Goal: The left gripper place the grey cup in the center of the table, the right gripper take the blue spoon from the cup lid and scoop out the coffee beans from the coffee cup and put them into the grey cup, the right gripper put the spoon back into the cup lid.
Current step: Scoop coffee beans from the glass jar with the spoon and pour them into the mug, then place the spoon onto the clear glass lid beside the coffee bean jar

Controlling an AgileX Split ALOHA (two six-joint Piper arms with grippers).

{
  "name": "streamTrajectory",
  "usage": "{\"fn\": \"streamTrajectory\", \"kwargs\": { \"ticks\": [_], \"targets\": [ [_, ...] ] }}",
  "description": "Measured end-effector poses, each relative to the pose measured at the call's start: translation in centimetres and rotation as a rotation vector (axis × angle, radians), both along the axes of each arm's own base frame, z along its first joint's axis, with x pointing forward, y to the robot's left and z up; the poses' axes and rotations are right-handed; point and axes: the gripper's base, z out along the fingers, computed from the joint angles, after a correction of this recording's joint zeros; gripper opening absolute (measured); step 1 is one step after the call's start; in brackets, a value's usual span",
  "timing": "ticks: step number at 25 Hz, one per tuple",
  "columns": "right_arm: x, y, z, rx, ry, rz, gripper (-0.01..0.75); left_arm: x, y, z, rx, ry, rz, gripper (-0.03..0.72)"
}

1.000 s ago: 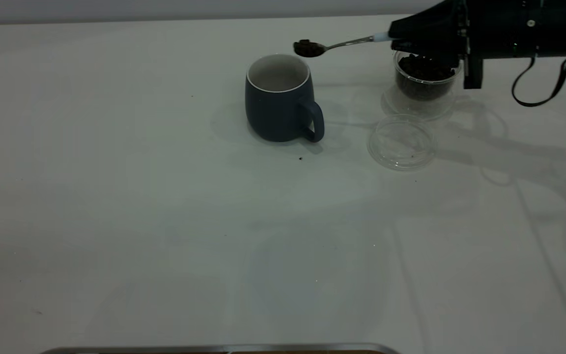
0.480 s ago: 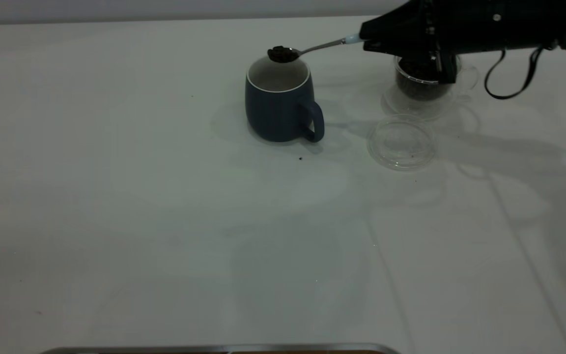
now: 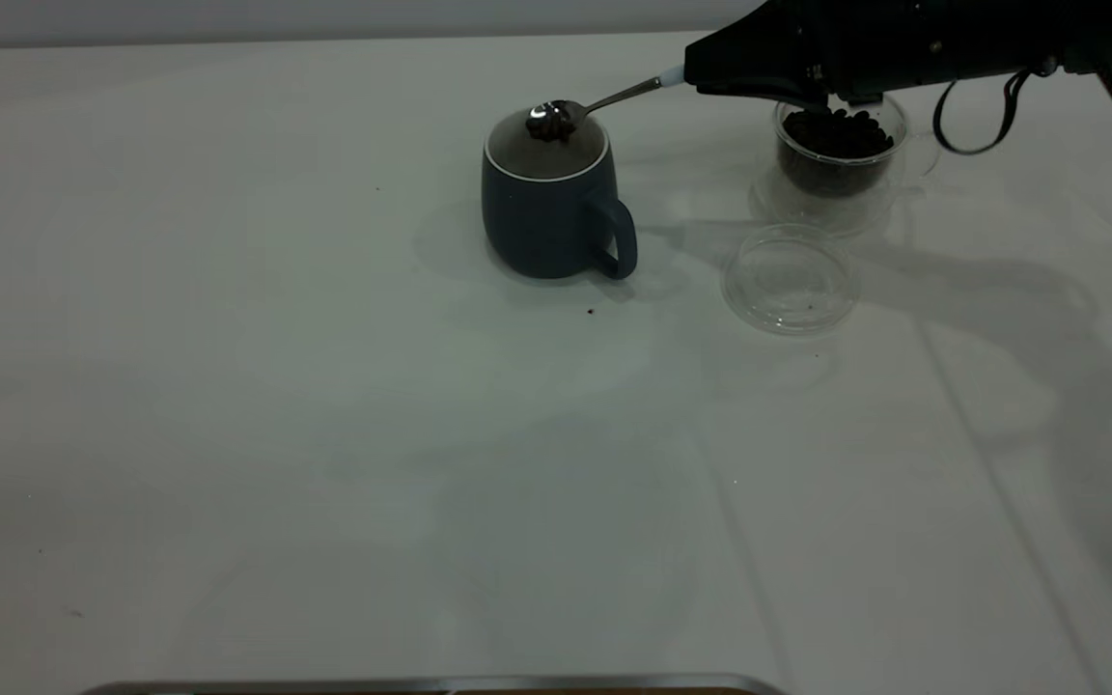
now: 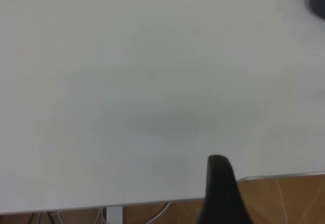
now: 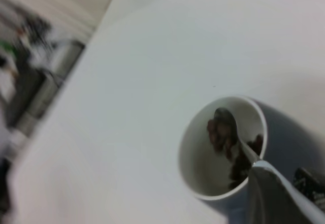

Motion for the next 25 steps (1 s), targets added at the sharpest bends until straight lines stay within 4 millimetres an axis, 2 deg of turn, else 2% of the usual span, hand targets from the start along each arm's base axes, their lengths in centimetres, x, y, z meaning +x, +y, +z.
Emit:
{"fn": "streamTrajectory", "kwargs": {
  "ticks": [6, 9, 16, 19, 21, 25],
  "targets": [
    [0.1, -0.1, -0.1, -0.083, -0.129, 0.054, 0.103, 0.0, 0.0, 0.0, 0.000, 0.000, 0.000, 0.567],
    [0.3, -0.1, 0.6, -0.090, -0.144, 0.050, 0.103, 0.0, 0.0, 0.0, 0.000, 0.000, 0.000, 0.567],
    [-0.5, 0.1, 5.8, 0.092, 0.081, -0.014, 0.103, 0.0, 0.0, 0.0, 0.000, 0.000, 0.000, 0.567],
    [-1.5, -1.2, 8.0, 0.149, 0.214, -0.078, 0.103, 0.0, 0.0, 0.0, 0.000, 0.000, 0.000, 0.567],
    [-2.4, -2.9, 8.6, 0.168, 0.285, -0.149, 0.103, 0.0, 0.0, 0.0, 0.000, 0.000, 0.000, 0.567],
    [-5.3, -6.6, 7.8, 0.176, 0.397, -0.295, 0.103, 0.0, 0.0, 0.0, 0.000, 0.000, 0.000, 0.567]
  ]
}}
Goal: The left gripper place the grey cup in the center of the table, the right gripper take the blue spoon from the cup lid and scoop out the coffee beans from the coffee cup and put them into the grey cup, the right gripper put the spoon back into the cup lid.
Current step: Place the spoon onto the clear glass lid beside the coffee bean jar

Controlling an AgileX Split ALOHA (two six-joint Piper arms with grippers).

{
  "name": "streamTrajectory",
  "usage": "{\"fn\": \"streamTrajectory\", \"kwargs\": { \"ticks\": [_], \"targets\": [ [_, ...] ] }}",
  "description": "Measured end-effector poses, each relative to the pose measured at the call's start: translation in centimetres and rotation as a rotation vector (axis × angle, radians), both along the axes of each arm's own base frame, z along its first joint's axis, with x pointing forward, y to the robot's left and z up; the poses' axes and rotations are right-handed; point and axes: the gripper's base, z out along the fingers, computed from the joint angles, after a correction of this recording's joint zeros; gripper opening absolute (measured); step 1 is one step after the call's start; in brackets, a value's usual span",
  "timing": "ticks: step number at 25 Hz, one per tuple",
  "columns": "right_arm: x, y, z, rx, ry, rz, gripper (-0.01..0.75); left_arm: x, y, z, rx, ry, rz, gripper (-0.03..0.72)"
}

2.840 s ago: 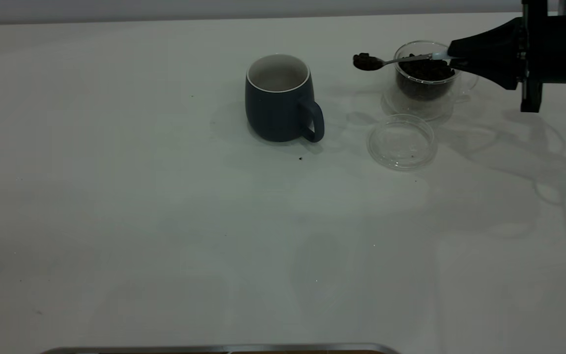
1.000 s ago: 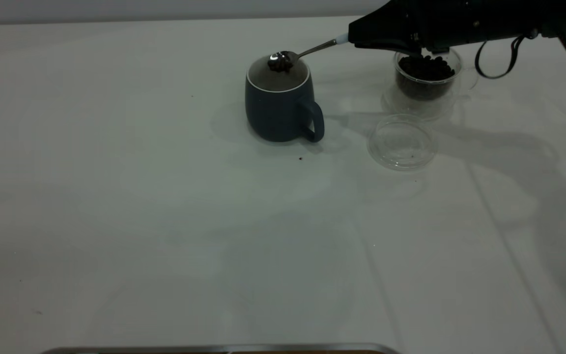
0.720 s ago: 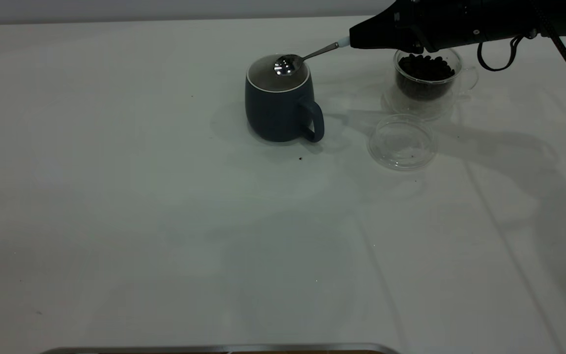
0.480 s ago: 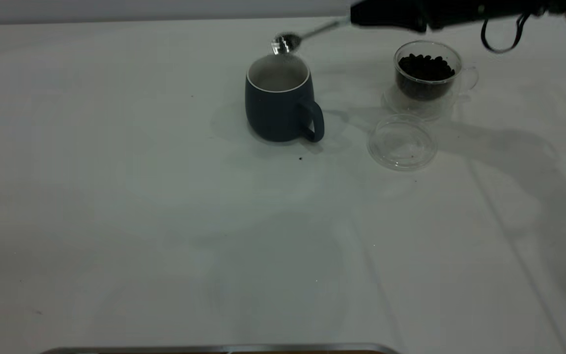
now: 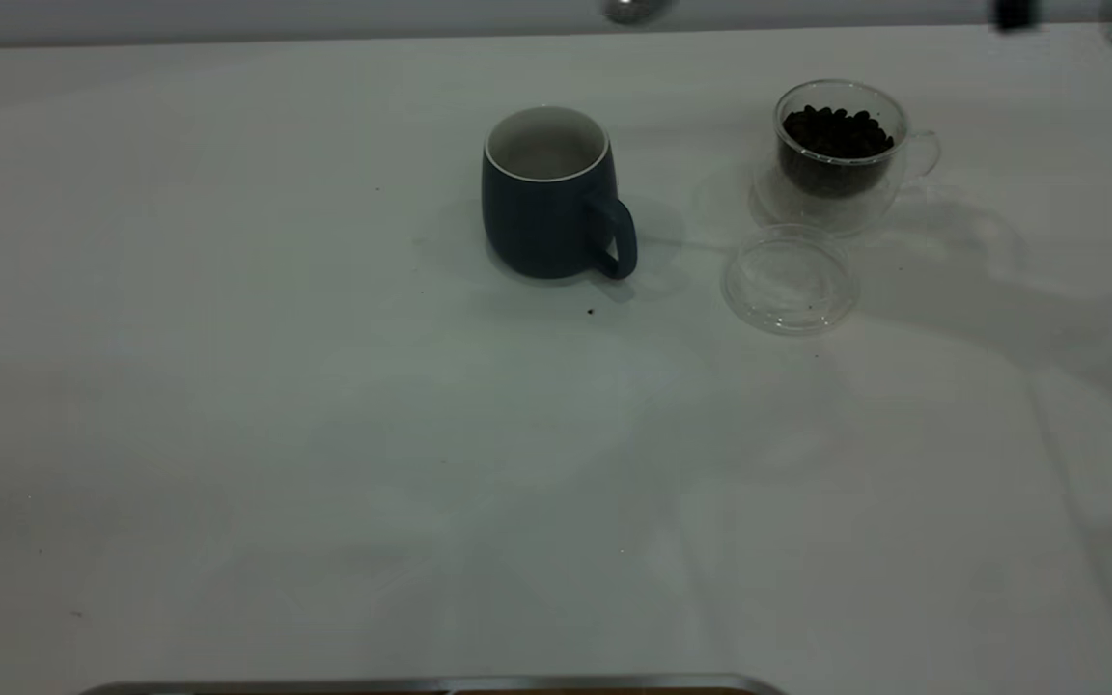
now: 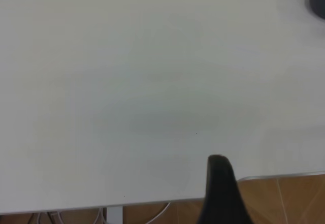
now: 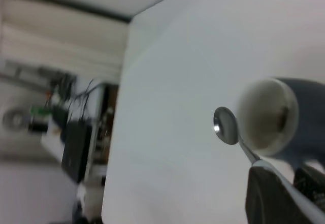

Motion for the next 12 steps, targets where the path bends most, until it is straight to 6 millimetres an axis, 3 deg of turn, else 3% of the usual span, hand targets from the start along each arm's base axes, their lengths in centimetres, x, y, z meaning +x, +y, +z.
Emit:
{"fn": "streamTrajectory", "kwargs": {
  "ticks": [6, 12],
  "targets": [
    [-4.2, -3.3, -3.5, -0.021, 0.162, -0.146, 0.103, 0.0, 0.0, 0.0, 0.000, 0.000, 0.000, 0.567],
    [-4.8, -3.7, -6.9, -0.013, 0.252, -0.197, 0.103, 0.0, 0.0, 0.0, 0.000, 0.000, 0.000, 0.567]
  ]
}}
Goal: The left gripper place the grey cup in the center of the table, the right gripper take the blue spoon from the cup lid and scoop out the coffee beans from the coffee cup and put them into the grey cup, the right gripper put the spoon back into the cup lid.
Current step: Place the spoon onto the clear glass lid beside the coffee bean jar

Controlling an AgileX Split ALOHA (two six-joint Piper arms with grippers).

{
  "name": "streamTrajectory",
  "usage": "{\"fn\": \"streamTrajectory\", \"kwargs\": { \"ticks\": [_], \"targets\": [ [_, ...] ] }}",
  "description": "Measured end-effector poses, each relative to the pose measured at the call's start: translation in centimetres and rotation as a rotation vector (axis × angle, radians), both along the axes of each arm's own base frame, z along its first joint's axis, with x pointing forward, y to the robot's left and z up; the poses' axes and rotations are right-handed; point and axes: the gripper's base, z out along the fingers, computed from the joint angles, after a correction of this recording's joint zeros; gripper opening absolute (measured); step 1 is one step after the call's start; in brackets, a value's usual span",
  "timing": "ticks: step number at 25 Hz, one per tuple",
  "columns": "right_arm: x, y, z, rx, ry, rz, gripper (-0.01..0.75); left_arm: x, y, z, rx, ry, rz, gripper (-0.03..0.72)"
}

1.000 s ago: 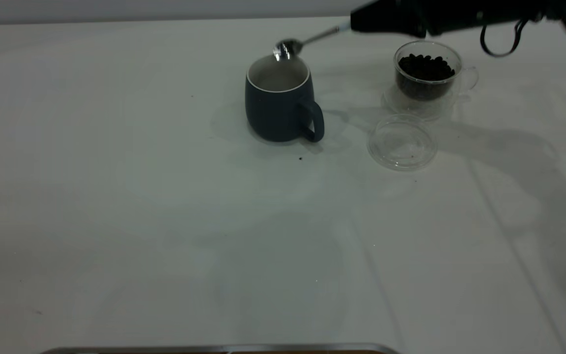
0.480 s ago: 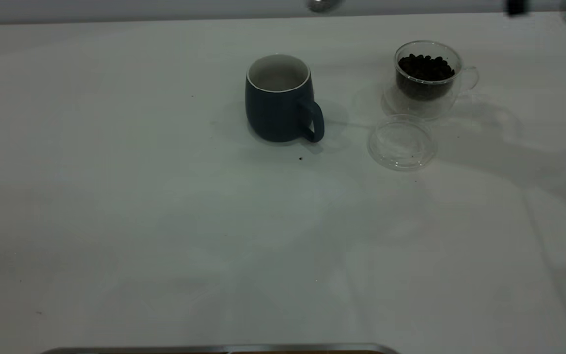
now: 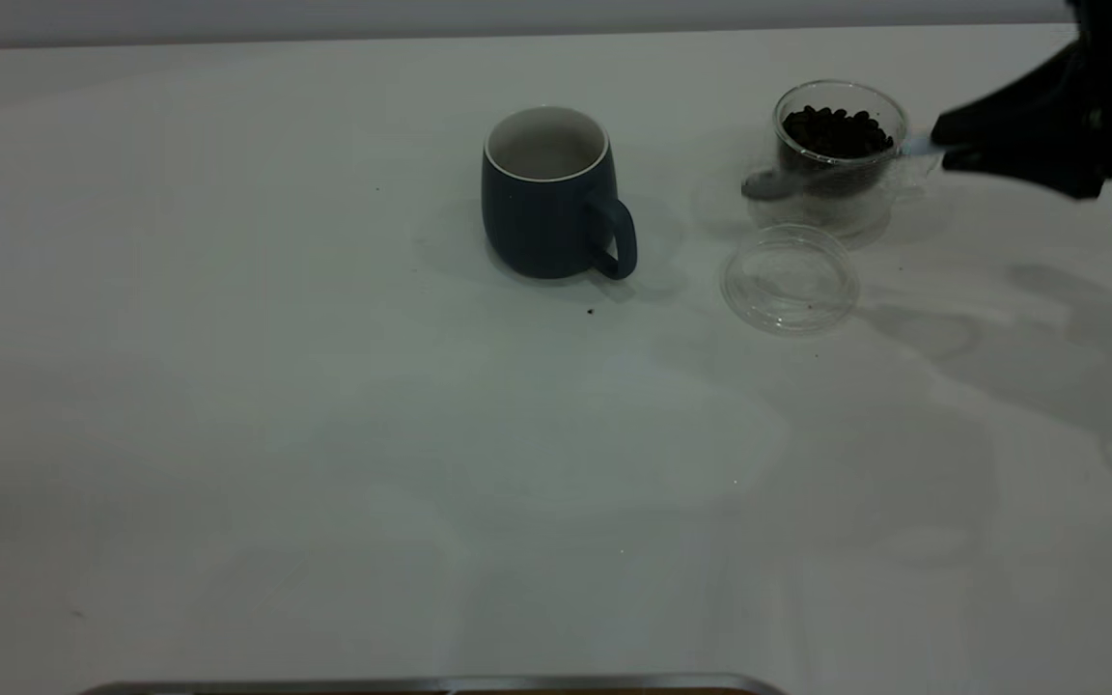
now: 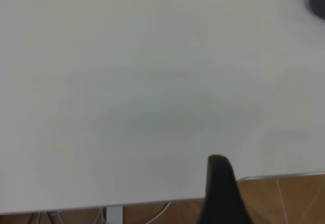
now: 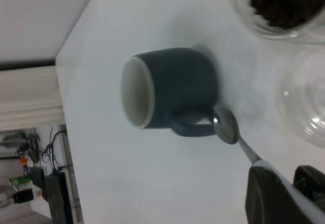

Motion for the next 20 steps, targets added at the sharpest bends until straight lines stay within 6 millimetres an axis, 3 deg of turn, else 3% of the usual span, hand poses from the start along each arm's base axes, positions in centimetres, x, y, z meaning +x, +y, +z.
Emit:
{"fn": "streamTrajectory", "kwargs": {
  "ticks": [8, 20],
  "targets": [
    [1.2, -0.3, -4.4, 0.002, 0.073, -0.005, 0.103, 0.0, 0.0, 0.0, 0.000, 0.000, 0.000, 0.567],
    [2.8, -1.1, -4.9, -0.083, 0.058, -0.027, 0.103, 0.0, 0.0, 0.0, 0.000, 0.000, 0.000, 0.567]
  ]
}}
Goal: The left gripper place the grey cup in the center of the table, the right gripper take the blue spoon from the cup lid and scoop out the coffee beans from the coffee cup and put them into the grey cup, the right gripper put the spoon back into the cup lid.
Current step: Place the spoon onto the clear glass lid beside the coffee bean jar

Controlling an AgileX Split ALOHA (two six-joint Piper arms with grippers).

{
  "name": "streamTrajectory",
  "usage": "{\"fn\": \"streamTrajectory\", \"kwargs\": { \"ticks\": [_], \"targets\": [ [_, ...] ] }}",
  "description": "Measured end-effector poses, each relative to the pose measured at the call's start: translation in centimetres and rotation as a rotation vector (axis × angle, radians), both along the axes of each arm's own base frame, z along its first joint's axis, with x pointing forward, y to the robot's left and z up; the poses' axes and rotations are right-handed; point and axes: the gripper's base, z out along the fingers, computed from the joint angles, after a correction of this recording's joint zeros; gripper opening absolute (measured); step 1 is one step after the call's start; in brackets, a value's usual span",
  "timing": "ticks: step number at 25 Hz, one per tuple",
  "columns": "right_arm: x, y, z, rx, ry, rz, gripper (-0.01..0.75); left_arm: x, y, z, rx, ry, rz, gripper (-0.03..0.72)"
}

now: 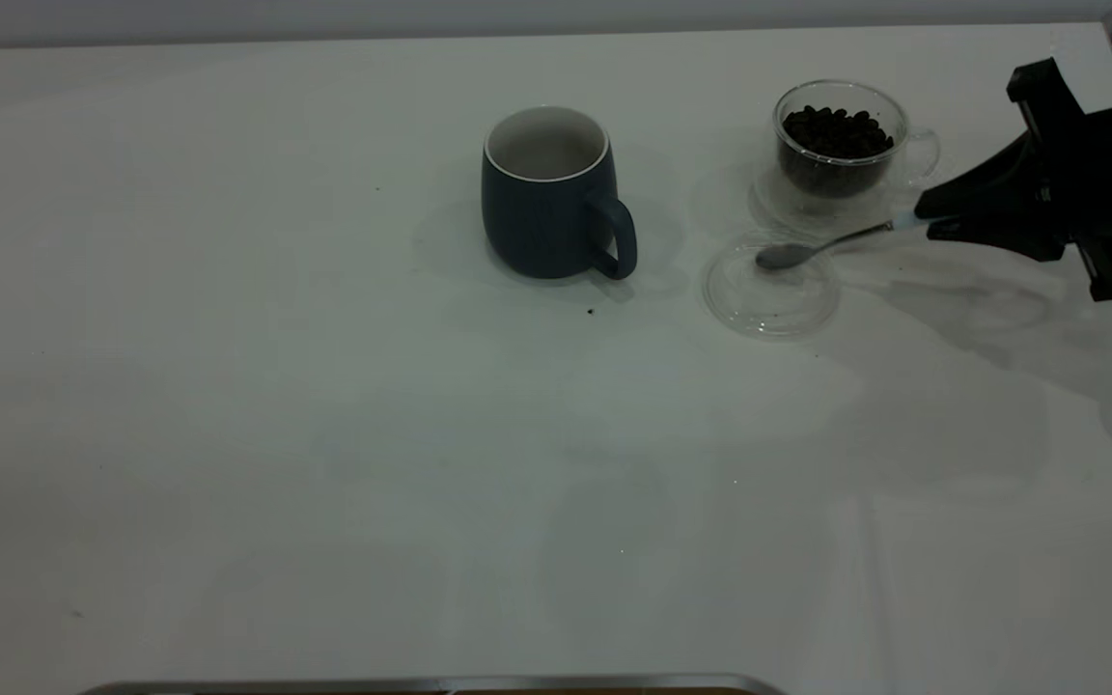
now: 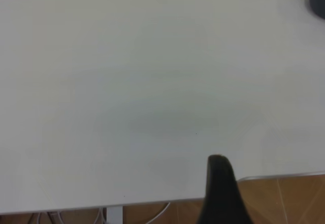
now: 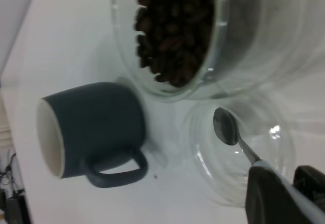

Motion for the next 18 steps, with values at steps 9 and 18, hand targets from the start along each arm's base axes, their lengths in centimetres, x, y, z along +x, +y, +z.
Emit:
{"fn": "streamTrajectory", "kwargs": {
  "ticks": [9, 18],
  "targets": [
    [0.2, 0.2, -1.3, 0.025, -0.011, 0.028, 0.103, 0.0, 0.0, 0.0, 0.000, 0.000, 0.000, 0.567],
    [0.2, 0.6, -2.2, 0.063, -0.050, 0.078, 0.103, 0.0, 0.0, 0.0, 0.000, 0.000, 0.000, 0.567]
  ]
}}
